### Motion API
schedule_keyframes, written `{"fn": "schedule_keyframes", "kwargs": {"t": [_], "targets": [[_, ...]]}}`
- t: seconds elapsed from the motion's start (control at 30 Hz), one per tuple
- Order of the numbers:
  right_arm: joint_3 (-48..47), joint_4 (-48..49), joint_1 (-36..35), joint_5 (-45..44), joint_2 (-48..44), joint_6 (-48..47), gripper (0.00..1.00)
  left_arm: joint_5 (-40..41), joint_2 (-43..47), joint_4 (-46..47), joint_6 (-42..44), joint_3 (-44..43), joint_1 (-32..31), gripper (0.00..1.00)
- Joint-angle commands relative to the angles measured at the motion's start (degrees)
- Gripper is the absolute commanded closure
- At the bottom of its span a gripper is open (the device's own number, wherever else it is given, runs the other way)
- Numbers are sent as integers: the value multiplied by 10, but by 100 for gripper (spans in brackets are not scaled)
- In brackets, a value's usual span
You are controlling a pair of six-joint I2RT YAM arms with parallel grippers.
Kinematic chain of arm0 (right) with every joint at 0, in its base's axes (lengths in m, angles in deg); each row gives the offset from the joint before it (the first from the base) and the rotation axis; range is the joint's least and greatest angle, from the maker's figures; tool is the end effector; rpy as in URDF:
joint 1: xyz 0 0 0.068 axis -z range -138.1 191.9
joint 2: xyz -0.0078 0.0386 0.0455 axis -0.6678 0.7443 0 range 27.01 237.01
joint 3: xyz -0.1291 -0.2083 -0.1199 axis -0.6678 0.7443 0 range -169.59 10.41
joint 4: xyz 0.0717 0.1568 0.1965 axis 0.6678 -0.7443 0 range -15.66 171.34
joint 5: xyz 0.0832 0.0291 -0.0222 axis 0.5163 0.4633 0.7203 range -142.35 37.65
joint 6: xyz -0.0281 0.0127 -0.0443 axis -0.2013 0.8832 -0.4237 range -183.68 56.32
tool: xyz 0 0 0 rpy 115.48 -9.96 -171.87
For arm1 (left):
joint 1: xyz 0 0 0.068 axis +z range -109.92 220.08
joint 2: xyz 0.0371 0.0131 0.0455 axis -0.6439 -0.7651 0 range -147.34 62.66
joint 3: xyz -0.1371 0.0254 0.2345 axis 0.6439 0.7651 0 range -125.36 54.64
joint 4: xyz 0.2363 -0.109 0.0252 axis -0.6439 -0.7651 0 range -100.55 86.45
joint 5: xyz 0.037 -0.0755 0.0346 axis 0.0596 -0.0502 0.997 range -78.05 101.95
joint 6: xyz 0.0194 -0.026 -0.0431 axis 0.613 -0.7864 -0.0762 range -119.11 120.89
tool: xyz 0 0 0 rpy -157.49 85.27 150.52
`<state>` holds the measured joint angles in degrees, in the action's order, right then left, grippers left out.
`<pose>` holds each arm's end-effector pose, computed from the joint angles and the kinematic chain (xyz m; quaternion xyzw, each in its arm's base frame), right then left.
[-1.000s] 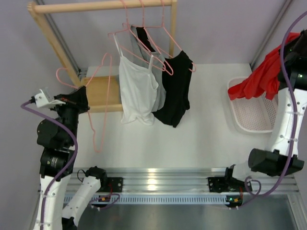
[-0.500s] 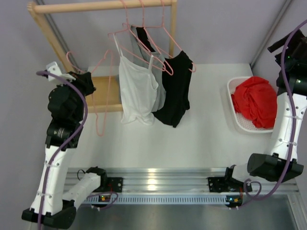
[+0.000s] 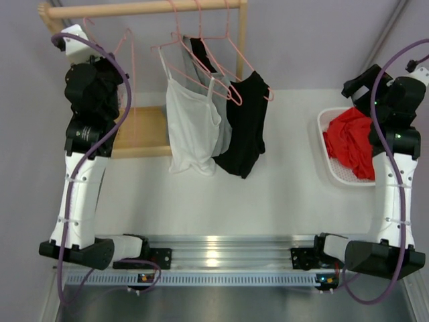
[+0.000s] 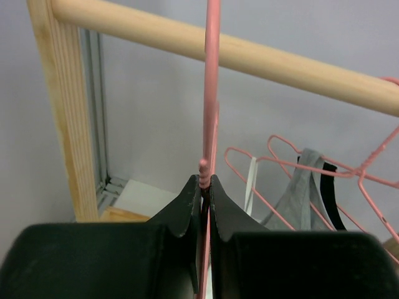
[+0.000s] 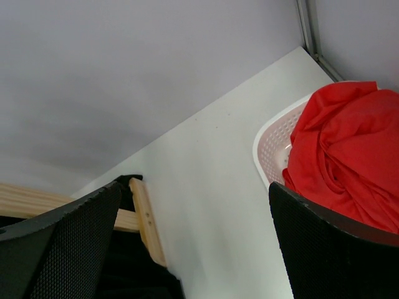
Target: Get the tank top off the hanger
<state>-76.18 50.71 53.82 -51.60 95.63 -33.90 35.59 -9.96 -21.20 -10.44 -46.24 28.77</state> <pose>0.2400 -0.0502 0.4679 0.2741 0.7311 0.1020 0.6164 0.2316 -0.0319 0.5539 -0.1578 0.6251 -0.0195 0.7642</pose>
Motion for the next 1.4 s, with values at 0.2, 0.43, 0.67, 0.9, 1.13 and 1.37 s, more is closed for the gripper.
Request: {"fn": "schedule_keyframes", "kwargs": {"t": [0.2,0.43,0.67,0.9,1.13,1.37], "targets": [[-64,59,-24,38,26,-12,1,41,-132,25,80,-150,15,100],[-119,81,-52,56,65,-35,1,20,-212,25,75,-238,49,100],[-153,90,-73,64,91,-37,0,-17,-256,29,44,-287,90,100],[-160,93,-105,60,104,-40,1,-77,-280,30,-14,-281,158,100],[-177,93,-142,52,104,-48,1,-122,-299,31,-47,-274,209,100],[-177,94,-162,49,104,-48,1,-142,-299,30,-51,-269,211,89]]}}
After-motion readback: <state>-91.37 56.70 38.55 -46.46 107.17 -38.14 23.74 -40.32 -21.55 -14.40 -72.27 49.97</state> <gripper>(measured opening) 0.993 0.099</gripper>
